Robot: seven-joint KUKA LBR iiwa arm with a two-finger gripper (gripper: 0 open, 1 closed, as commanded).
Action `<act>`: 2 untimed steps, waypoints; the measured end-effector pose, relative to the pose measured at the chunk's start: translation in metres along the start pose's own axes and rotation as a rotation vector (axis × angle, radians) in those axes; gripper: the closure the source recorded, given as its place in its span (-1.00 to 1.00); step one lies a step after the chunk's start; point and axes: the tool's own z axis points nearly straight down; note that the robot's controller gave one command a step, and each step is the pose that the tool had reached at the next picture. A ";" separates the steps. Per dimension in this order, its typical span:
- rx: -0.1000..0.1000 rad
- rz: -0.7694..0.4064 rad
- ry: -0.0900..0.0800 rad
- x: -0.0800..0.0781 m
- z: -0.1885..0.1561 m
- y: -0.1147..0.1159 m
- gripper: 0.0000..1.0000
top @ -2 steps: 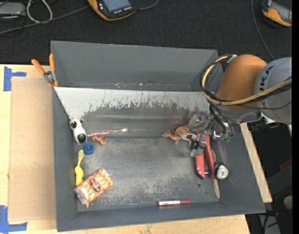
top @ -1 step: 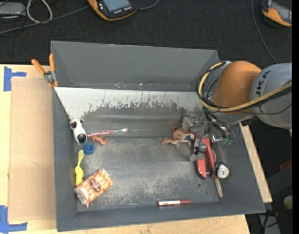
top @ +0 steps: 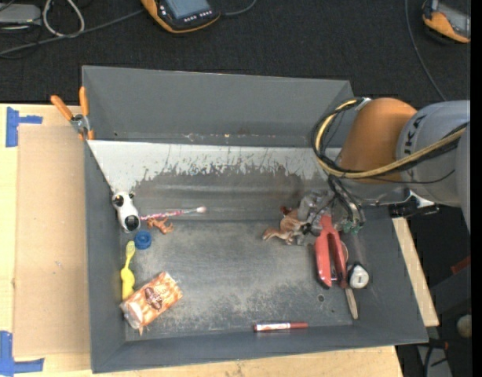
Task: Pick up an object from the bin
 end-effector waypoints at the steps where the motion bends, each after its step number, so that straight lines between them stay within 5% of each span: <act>1: 0.001 -0.002 0.000 0.000 0.000 0.000 1.00; 2: 0.000 -0.004 -0.002 0.000 -0.015 0.001 1.00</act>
Offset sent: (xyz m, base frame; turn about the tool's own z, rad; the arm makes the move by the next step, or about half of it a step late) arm -0.0001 0.0000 0.0158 -0.0003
